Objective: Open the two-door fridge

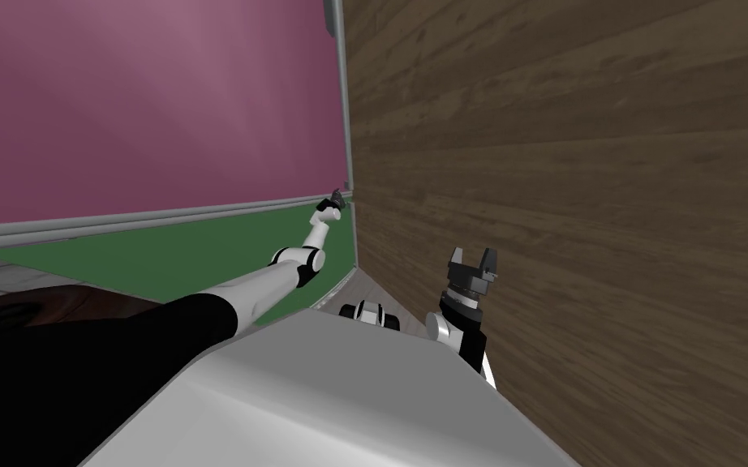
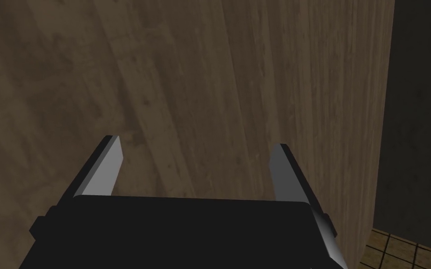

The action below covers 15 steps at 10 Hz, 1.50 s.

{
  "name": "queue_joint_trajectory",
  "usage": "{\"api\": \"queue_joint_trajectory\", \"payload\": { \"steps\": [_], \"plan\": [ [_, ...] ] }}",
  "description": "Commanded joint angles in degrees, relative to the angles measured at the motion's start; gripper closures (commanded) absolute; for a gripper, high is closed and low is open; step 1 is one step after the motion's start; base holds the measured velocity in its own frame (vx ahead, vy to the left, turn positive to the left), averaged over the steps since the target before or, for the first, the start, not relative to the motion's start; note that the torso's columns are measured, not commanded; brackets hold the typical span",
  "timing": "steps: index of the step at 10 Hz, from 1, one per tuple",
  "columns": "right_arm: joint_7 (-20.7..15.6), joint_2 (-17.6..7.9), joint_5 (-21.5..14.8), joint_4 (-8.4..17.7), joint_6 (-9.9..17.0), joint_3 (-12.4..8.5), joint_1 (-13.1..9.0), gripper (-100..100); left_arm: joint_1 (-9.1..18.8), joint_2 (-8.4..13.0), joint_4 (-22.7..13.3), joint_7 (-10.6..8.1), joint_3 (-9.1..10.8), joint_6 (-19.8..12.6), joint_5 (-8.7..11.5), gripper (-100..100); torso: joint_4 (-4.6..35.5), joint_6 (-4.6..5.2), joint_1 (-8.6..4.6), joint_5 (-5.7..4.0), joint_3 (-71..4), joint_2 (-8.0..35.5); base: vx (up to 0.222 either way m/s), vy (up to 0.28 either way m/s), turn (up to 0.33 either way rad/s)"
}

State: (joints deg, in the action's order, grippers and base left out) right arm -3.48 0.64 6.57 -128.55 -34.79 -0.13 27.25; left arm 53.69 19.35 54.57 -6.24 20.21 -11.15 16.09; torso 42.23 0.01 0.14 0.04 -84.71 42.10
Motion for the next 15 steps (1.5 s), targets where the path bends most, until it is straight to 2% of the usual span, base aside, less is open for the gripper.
{"api": "queue_joint_trajectory", "payload": {
  "steps": [1,2,3,4,7,8,10,11,15],
  "plan": [
    [0.0,0.0,0.0,0.0,0.0,0.0,0.0,0,3.5,0.3,-3.2,-0.54,1.15,-1.8,0.2,-100,0.0,0.00,-0.06,-0.01,0.0,0.1,0.009,-0.049,0.028],
    [0.0,0.0,0.0,0.0,0.0,0.0,0.0,0,5.7,0.9,-5.4,-1.01,1.80,-2.9,0.6,-100,0.0,0.00,-0.06,-0.02,0.1,0.1,0.011,-0.064,0.044],
    [0.0,0.0,0.0,0.0,0.0,0.0,0.0,0,6.2,0.9,-6.1,-1.01,1.80,-2.9,0.6,-100,0.0,-0.01,-0.15,-0.04,0.1,0.2,0.014,-0.054,0.032],
    [0.0,0.0,0.0,0.0,0.0,0.0,0.0,0,8.6,1.6,-8.5,-1.45,2.40,-4.0,1.0,-100,0.0,0.00,-0.13,-0.04,0.1,0.2,0.021,-0.055,0.046],
    [0.0,0.0,0.0,0.0,0.0,0.0,0.0,0,13.2,2.9,-13.3,-2.25,3.49,-5.9,1.7,-100,0.1,0.01,-0.15,-0.05,0.2,0.2,0.010,-0.072,0.043],
    [0.0,0.0,0.0,0.0,0.0,0.0,0.0,0,13.5,2.9,-14.0,-2.25,3.49,-5.9,1.7,-100,0.1,-0.01,-0.09,-0.03,0.2,0.2,0.007,-0.037,0.020],
    [0.0,0.0,0.0,0.0,0.0,0.0,0.0,0,17.3,4.3,-17.8,-2.90,4.39,-7.5,2.4,-100,0.1,-0.02,-0.07,-0.01,0.1,0.2,0.010,-0.046,0.040],
    [0.0,0.0,0.0,0.0,0.0,0.0,0.0,0,17.3,4.3,-18.1,-2.90,4.39,-7.5,2.4,-100,0.1,-0.01,-0.17,-0.05,0.1,0.2,0.016,-0.045,0.024],
    [0.0,0.0,0.0,0.0,0.0,0.0,0.0,0,22.2,6.4,-23.2,-3.73,5.54,-9.5,3.1,-100,0.1,-0.01,-0.17,-0.05,0.1,0.2,0.007,-0.051,0.031]
  ]
}}
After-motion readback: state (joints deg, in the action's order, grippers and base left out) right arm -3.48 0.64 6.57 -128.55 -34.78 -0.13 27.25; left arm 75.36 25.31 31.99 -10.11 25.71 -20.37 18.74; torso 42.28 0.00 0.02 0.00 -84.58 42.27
